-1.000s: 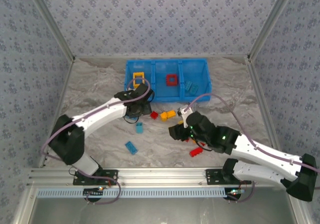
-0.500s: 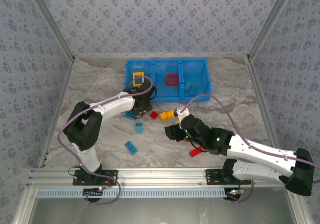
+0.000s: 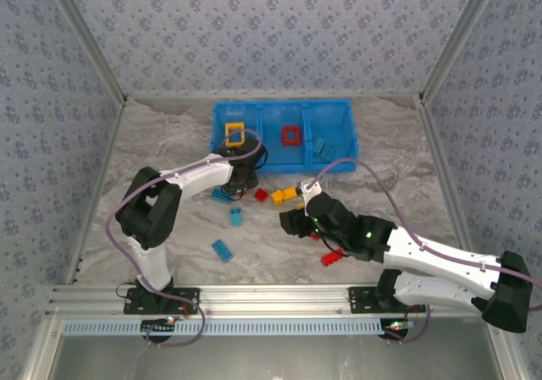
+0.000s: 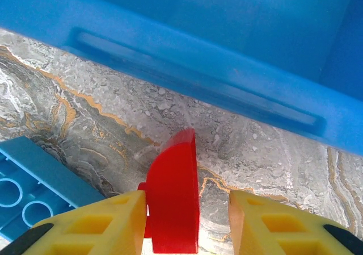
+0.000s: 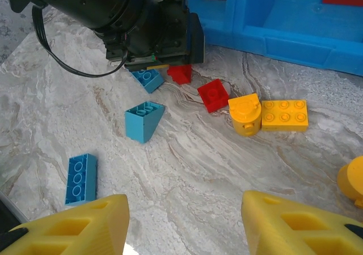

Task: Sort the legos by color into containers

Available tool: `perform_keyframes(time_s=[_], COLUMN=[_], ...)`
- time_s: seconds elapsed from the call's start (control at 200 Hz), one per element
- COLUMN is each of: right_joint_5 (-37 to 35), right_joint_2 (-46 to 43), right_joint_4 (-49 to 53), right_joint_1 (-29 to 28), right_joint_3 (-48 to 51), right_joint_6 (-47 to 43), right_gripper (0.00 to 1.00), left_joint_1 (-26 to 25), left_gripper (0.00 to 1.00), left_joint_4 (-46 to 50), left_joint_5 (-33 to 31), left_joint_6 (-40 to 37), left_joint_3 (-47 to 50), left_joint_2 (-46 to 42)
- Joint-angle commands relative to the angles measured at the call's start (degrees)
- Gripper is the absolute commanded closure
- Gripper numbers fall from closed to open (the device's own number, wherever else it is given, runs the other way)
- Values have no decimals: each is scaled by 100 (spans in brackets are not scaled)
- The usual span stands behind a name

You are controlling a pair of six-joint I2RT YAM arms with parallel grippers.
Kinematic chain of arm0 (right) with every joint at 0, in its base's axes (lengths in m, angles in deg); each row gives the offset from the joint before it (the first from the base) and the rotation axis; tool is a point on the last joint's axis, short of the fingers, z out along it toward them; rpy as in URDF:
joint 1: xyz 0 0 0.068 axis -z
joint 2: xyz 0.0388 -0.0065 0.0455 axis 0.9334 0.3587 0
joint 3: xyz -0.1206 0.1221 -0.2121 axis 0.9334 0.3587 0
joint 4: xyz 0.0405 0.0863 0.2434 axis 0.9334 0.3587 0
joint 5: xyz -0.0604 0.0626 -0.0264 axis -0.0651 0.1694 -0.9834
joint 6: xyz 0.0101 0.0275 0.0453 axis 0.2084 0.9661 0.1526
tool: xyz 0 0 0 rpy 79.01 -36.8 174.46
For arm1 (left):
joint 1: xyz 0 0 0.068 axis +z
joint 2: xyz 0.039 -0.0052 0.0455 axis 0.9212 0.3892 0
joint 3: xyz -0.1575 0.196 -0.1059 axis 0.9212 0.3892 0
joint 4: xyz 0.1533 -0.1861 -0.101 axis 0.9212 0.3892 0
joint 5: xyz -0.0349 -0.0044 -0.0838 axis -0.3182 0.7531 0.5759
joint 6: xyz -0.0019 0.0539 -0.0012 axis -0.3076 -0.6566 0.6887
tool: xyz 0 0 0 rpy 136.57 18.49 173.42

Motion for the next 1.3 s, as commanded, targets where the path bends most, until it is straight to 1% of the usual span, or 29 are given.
perform_keyframes(time_s=[0.0, 0.155, 0.3, 0.325, 0.415, 0.56, 0.65, 0.69, 0.849, 0.894, 1.059, 1.209, 1.294], right_joint_5=[-9, 12, -25, -24, -21, -3, -6, -6, -6, -22, -68, -85, -163], right_joint_2=[81, 147, 161, 161, 173, 200, 200, 201, 200, 196, 148, 66, -32], right_joint_4=[-115, -128, -101, -96, -112, -80, -74, -70, -61, -45, -2, 51, 149], right_joint_1=[32, 36, 48, 59, 66, 87, 84, 95, 105, 105, 143, 217, 263], right_joint_3=[-5, -59, -69, -68, -69, -100, -111, -113, -134, -144, -174, -174, -180], right_joint_6=[107, 120, 134, 140, 143, 149, 143, 143, 141, 142, 105, 78, 88], right_gripper=[43, 43, 43, 43, 43, 43, 43, 43, 43, 43, 43, 43, 43], left_joint_1=[22, 26, 10, 1, 8, -1, -38, -57, -258, -332, -573, -760, -862], left_gripper=[57, 59, 63, 66, 73, 76, 85, 88, 89, 89, 90, 98, 98], left_joint_4=[138, 144, 166, 163, 144, 123, 119, 145, 386, 586, 824, 975, 1134], left_joint_5=[-136, -115, -173, -191, -180, -150, -194, -211, -501, -585, -766, -838, -867], left_joint_6=[23, -19, -72, -99, -135, -143, -157, -174, -279, -298, -381, -464, -513], left_joint_3=[-138, -182, -201, -192, -174, -141, -115, -133, -286, -292, -271, -352, -537], left_joint_2=[140, 311, 288, 277, 273, 338, 290, 252, 0, -97, -401, -576, -618])
